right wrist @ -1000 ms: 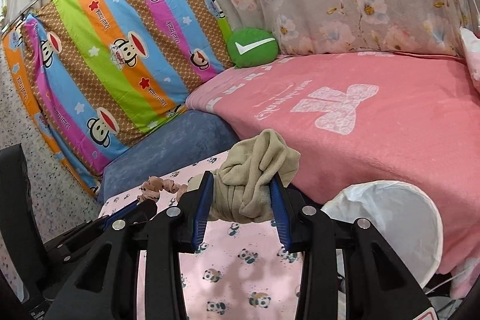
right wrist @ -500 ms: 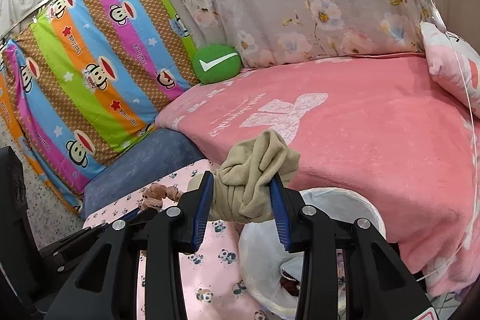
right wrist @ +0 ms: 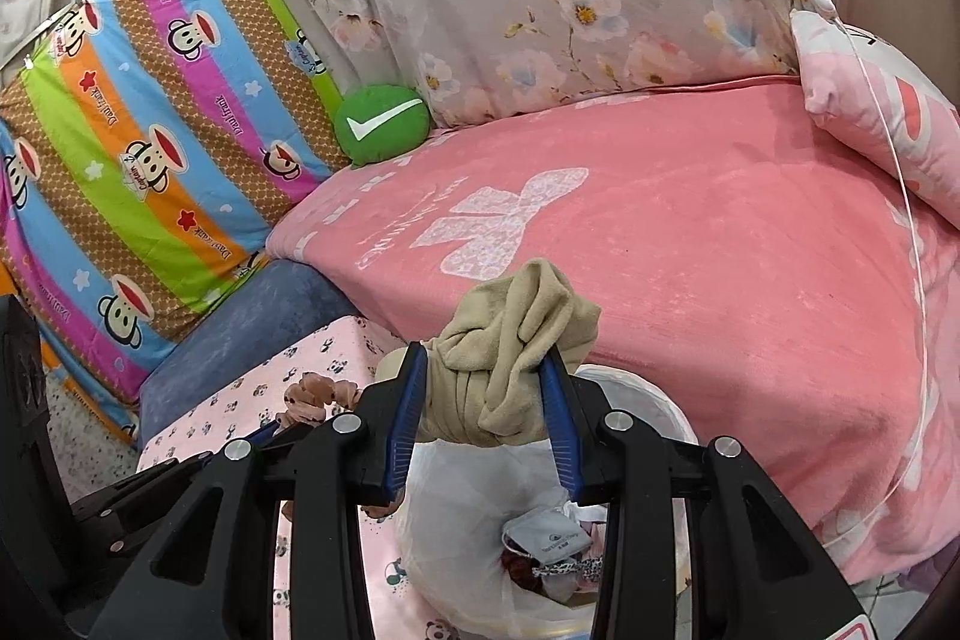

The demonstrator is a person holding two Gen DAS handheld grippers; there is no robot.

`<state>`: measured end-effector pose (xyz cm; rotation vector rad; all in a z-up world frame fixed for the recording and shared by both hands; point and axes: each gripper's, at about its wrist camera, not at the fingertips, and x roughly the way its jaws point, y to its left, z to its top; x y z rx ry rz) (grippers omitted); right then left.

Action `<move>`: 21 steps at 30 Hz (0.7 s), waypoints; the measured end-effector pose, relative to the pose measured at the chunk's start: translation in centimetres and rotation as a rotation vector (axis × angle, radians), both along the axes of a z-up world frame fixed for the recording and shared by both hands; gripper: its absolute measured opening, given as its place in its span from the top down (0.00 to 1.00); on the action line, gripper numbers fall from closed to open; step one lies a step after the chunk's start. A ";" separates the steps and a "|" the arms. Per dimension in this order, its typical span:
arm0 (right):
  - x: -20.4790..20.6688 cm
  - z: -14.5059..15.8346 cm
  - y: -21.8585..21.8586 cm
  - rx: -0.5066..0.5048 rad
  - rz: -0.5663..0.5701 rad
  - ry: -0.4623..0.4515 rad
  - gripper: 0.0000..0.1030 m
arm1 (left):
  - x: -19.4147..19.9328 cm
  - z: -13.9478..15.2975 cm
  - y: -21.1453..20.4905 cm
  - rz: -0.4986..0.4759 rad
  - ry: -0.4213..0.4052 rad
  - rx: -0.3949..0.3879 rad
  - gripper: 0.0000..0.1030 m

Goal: Collect trash
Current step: 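Carry the scrunchie and sock over the bin and open both tools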

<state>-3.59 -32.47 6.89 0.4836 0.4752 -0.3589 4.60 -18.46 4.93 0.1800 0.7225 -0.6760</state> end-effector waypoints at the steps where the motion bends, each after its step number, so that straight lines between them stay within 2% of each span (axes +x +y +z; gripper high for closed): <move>1: 0.0 -0.3 -0.4 0.003 -0.002 0.003 0.63 | 0.0 0.0 -0.3 -0.001 -0.002 0.001 0.86; 9: 0.1 -1.2 -1.4 0.012 -0.003 0.014 0.62 | 0.2 -0.7 -1.3 0.007 -0.005 0.027 0.77; 11: 0.3 -1.5 -1.7 0.016 -0.003 0.018 0.62 | 0.3 -0.9 -1.4 0.009 -0.001 0.030 0.68; 13: 0.5 -1.7 -1.6 0.017 -0.004 0.022 0.60 | 0.4 -1.0 -1.3 0.019 -0.012 0.030 0.45; 15: 0.8 -1.9 -1.7 0.021 -0.007 0.019 0.59 | 0.4 -0.9 -1.1 0.038 -0.039 0.032 0.33; 16: 0.8 -1.9 -1.7 0.023 -0.007 0.018 0.58 | 0.4 -0.9 -1.0 0.046 -0.051 0.035 0.29; 21: 1.5 -2.1 -1.2 0.020 -0.001 0.018 0.50 | 1.2 -1.0 -0.1 0.087 -0.060 0.043 0.26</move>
